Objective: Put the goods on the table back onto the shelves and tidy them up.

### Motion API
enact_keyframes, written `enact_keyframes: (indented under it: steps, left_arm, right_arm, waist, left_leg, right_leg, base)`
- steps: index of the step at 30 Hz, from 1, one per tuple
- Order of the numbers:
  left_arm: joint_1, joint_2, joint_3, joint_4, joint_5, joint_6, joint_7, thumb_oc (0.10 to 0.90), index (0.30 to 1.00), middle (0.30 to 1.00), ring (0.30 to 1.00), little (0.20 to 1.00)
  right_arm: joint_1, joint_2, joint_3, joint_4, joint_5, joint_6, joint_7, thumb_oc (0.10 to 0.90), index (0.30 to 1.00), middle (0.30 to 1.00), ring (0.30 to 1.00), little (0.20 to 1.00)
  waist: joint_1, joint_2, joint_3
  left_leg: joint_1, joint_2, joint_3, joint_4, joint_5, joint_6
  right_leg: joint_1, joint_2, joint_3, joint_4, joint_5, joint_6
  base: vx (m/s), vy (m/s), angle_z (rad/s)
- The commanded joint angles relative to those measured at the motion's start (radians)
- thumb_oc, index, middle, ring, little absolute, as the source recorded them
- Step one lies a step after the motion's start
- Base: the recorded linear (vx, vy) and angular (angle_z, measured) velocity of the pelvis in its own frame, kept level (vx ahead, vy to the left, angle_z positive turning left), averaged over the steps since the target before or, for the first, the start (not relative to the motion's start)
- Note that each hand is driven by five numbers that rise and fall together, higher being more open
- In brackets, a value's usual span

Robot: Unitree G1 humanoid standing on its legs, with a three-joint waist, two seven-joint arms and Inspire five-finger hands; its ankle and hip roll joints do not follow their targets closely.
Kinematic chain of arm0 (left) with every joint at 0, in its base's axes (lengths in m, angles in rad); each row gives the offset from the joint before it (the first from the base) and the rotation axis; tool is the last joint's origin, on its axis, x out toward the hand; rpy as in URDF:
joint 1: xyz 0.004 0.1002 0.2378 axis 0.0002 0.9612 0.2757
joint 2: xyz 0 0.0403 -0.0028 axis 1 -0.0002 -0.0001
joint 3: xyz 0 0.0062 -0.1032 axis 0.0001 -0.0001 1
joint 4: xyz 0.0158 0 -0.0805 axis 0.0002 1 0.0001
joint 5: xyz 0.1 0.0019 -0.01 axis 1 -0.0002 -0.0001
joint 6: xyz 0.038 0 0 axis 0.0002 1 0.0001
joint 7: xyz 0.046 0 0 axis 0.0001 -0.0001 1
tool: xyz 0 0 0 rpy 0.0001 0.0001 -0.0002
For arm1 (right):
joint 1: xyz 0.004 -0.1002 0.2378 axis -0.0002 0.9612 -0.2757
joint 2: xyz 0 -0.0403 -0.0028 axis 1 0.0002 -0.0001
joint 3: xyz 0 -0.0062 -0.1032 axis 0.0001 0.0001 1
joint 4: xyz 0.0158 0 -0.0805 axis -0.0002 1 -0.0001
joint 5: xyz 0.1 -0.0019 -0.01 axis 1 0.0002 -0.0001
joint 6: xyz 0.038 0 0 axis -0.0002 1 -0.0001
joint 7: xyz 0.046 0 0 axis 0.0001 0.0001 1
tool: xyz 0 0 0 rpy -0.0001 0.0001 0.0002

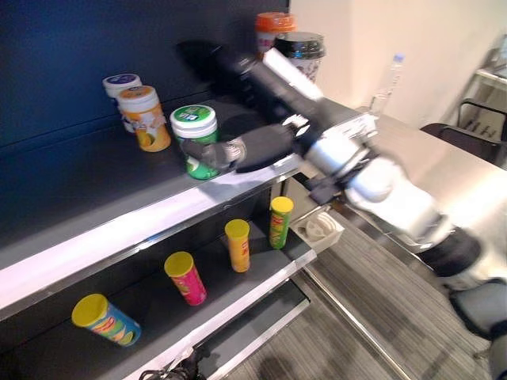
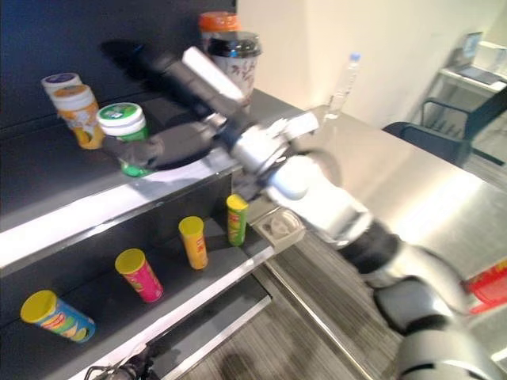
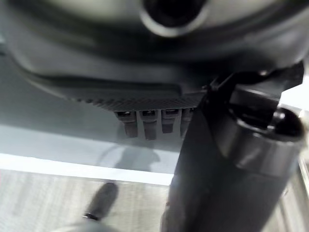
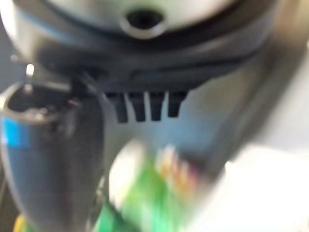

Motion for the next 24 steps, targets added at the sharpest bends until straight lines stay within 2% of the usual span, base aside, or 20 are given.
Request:
enact_keyframes:
  steps: [1, 2, 5, 6, 7, 10, 11, 12, 13, 14, 15, 16, 17, 18, 19, 21, 23, 24]
  left_arm:
    - [-0.045, 0.031, -0.008, 0.061, -0.001, -0.039, 0.022, 0.8, 0.9, 0.9, 0.9, 0.9]
    - [-0.042, 0.033, -0.005, 0.062, -0.003, -0.041, 0.023, 0.8, 0.9, 0.9, 0.9, 0.9]
    - [-0.04, 0.033, -0.002, 0.064, -0.005, -0.041, 0.023, 0.8, 0.9, 0.9, 0.9, 0.9]
    - [-0.035, 0.034, 0.001, 0.066, -0.005, -0.042, 0.021, 0.8, 0.9, 0.9, 0.9, 0.9]
    - [-0.036, 0.034, 0.001, 0.066, -0.005, -0.043, 0.021, 0.8, 0.9, 0.9, 0.9, 0.9]
    - [-0.029, 0.036, 0.006, 0.068, -0.008, -0.045, 0.019, 0.8, 0.9, 0.9, 0.9, 0.9]
    - [-0.024, 0.035, 0.014, 0.071, -0.011, -0.046, 0.019, 0.8, 0.9, 0.9, 0.9, 0.9]
    - [-0.025, 0.036, 0.011, 0.072, -0.012, -0.046, 0.019, 0.8, 0.9, 0.9, 0.9, 0.9]
    - [-0.024, 0.034, 0.016, 0.074, -0.014, -0.047, 0.019, 0.8, 0.9, 0.9, 0.9, 0.9]
    - [-0.019, 0.028, 0.031, 0.077, -0.019, -0.048, 0.018, 0.8, 0.9, 0.9, 0.9, 0.9]
    - [-0.019, 0.03, 0.028, 0.077, -0.019, -0.048, 0.018, 0.8, 0.9, 0.9, 0.9, 0.9]
    - [-0.013, 0.021, 0.05, 0.08, -0.023, -0.049, 0.018, 0.8, 0.9, 0.9, 0.9, 0.9]
    - [-0.014, 0.025, 0.045, 0.08, -0.023, -0.05, 0.018, 0.8, 0.9, 0.9, 0.9, 0.9]
    - [-0.007, 0.018, 0.068, 0.081, -0.02, -0.053, 0.018, 0.8, 0.9, 0.9, 0.9, 0.9]
    - [-0.008, 0.022, 0.063, 0.081, -0.02, -0.053, 0.018, 0.8, 0.9, 0.9, 0.9, 0.9]
    - [-0.006, 0.018, 0.073, 0.082, -0.018, -0.055, 0.016, 0.8, 0.9, 0.9, 0.9, 0.9]
    - [-0.011, 0.017, 0.079, 0.081, -0.011, -0.056, 0.014, 0.8, 0.9, 0.9, 0.9, 0.9]
    - [-0.014, 0.021, 0.07, 0.081, -0.011, -0.056, 0.014, 0.8, 0.9, 0.9, 0.9, 0.9]
  right_arm:
    - [-0.1, -0.004, -0.045, -0.021, 0.063, -0.129, -0.012, 0.8, 0.9, 0.9, 0.9, 0.9]
    - [-0.112, -0.053, -0.048, -0.031, 0.09, -0.143, -0.009, 0.8, 0.9, 0.9, 0.9, 0.9]
    - [-0.117, -0.098, -0.044, -0.04, 0.117, -0.149, -0.003, 0.8, 0.9, 0.9, 0.9, 0.9]
    - [-0.122, -0.159, -0.044, -0.055, 0.143, -0.159, 0.001, 0.8, 0.9, 0.9, 0.9, 0.9]
    - [-0.123, -0.16, -0.044, -0.055, 0.144, -0.16, 0.001, 0.8, 0.9, 0.9, 0.9, 0.9]
    - [-0.114, -0.265, -0.073, -0.073, 0.177, -0.183, 0.004, 0.8, 0.9, 0.9, 0.9, 0.9]
    - [-0.101, -0.332, -0.096, -0.079, 0.192, -0.197, 0.004, 0.8, 0.9, 0.9, 0.9, 0.9]
    - [-0.095, -0.335, -0.101, -0.081, 0.193, -0.197, 0.005, 0.8, 0.9, 0.9, 0.9, 0.9]
    - [-0.075, -0.373, -0.127, -0.087, 0.202, -0.207, 0.006, 0.8, 0.9, 0.9, 0.9, 0.9]
    - [-0.008, -0.433, -0.193, -0.1, 0.214, -0.221, 0.007, 0.8, 0.9, 0.9, 0.9, 0.9]
    - [0.003, -0.434, -0.203, -0.103, 0.214, -0.22, 0.007, 0.8, 0.9, 0.9, 0.9, 0.9]
    - [0.117, -0.496, -0.317, -0.122, 0.214, -0.237, 0.008, 0.8, 0.9, 0.9, 0.9, 0.9]
    - [0.139, -0.497, -0.338, -0.128, 0.214, -0.236, 0.009, 0.8, 0.9, 0.9, 0.9, 0.9]
    - [0.259, -0.548, -0.468, -0.135, 0.209, -0.252, 0.009, 0.8, 0.9, 0.9, 0.9, 0.9]
    - [0.286, -0.548, -0.495, -0.141, 0.209, -0.251, 0.01, 0.8, 0.9, 0.9, 0.9, 0.9]
    - [0.402, -0.563, -0.609, -0.149, 0.206, -0.261, 0.01, 0.8, 0.9, 0.9, 0.9, 0.9]
    - [0.569, -0.555, -0.782, -0.162, 0.208, -0.273, 0.013, 0.8, 0.9, 0.9, 0.9, 0.9]
    - [0.609, -0.552, -0.821, -0.172, 0.209, -0.272, 0.014, 0.8, 0.9, 0.9, 0.9, 0.9]
  waist:
    - [0.024, -0.05, -0.039]
    - [0.019, -0.052, -0.038]
    - [0.016, -0.053, -0.038]
    - [0.011, -0.057, -0.039]
    - [0.012, -0.056, -0.039]
    - [0.002, -0.061, -0.041]
    - [-0.006, -0.062, -0.044]
    - [-0.004, -0.063, -0.044]
    - [-0.009, -0.064, -0.045]
    - [-0.022, -0.062, -0.046]
    - [-0.02, -0.064, -0.046]
    - [-0.039, -0.058, -0.046]
    - [-0.036, -0.062, -0.046]
    - [-0.055, -0.057, -0.046]
    - [-0.05, -0.061, -0.046]
    - [-0.066, -0.058, -0.045]
    - [-0.087, -0.056, -0.044]
    - [-0.078, -0.061, -0.044]
  left_leg:
    - [-0.016, 0.067, -0.002, 0.004, -0.034, -0.026]
    - [-0.015, 0.068, -0.002, 0.004, -0.034, -0.027]
    - [-0.014, 0.067, 0.0, 0.004, -0.033, -0.028]
    - [-0.016, 0.068, 0.001, 0.004, -0.032, -0.03]
    - [-0.016, 0.068, 0.001, 0.004, -0.032, -0.03]
    - [-0.017, 0.068, 0.004, 0.004, -0.031, -0.032]
    - [-0.018, 0.068, 0.006, 0.004, -0.031, -0.033]
    - [-0.017, 0.068, 0.006, 0.004, -0.032, -0.033]
    - [-0.017, 0.069, 0.007, 0.004, -0.032, -0.034]
    - [-0.015, 0.069, 0.009, 0.004, -0.033, -0.034]
    - [-0.015, 0.07, 0.009, 0.004, -0.033, -0.034]
    - [-0.013, 0.069, 0.009, 0.004, -0.035, -0.034]
    - [-0.014, 0.07, 0.009, 0.004, -0.035, -0.034]
    - [-0.013, 0.071, 0.011, 0.004, -0.034, -0.035]
    - [-0.013, 0.072, 0.01, 0.004, -0.034, -0.035]
    - [-0.012, 0.073, 0.013, 0.004, -0.035, -0.035]
    - [-0.009, 0.076, 0.018, 0.004, -0.036, -0.034]
    - [-0.009, 0.076, 0.018, 0.004, -0.036, -0.034]
  right_leg:
    - [-0.003, -0.032, 0.02, 0.063, 0.097, 0.027]
    - [-0.003, -0.032, 0.022, 0.063, 0.096, 0.028]
    - [-0.003, -0.031, 0.023, 0.061, 0.099, 0.029]
    - [-0.005, -0.031, 0.024, 0.06, 0.101, 0.03]
    - [-0.006, -0.031, 0.024, 0.06, 0.101, 0.03]
    - [-0.007, -0.032, 0.024, 0.059, 0.106, 0.033]
    - [-0.007, -0.031, 0.025, 0.057, 0.108, 0.034]
    - [-0.007, -0.031, 0.025, 0.057, 0.108, 0.035]
    - [-0.007, -0.032, 0.026, 0.057, 0.11, 0.035]
    - [-0.008, -0.032, 0.025, 0.058, 0.109, 0.037]
    - [-0.008, -0.032, 0.025, 0.058, 0.109, 0.037]
    - [-0.012, -0.032, 0.03, 0.06, 0.112, 0.039]
    - [-0.012, -0.032, 0.029, 0.06, 0.112, 0.039]
    - [-0.018, -0.033, 0.031, 0.063, 0.114, 0.04]
    - [-0.018, -0.033, 0.03, 0.063, 0.114, 0.04]
    - [-0.024, -0.033, 0.035, 0.066, 0.112, 0.041]
    - [-0.033, -0.03, 0.045, 0.071, 0.108, 0.039]
    - [-0.034, -0.029, 0.045, 0.072, 0.108, 0.039]
  base:
    - [-0.02, 0.007, -0.08]
    - [0.01, 0.008, -0.07]
    - [-0.01, 0.002, -0.01]
    - [0.0, 0.0, 0.0]
    - [0.0, 0.0, 0.0]
    - [0.0, 0.0, 0.0]
    - [0.0, 0.0, 0.0]
    - [0.01, 0.01, 0.05]
    - [0.0, 0.0, 0.0]
    - [0.0, 0.0, 0.0]
    - [0.01, 0.008, -0.06]
    - [0.0, -0.002, -0.03]
    - [0.01, -0.009, -0.05]
    - [0.01, -0.009, -0.03]
    - [0.0, 0.0, 0.0]
    - [0.01, -0.001, -0.04]
    - [0.01, -0.003, -0.06]
    - [0.02, -0.007, -0.05]
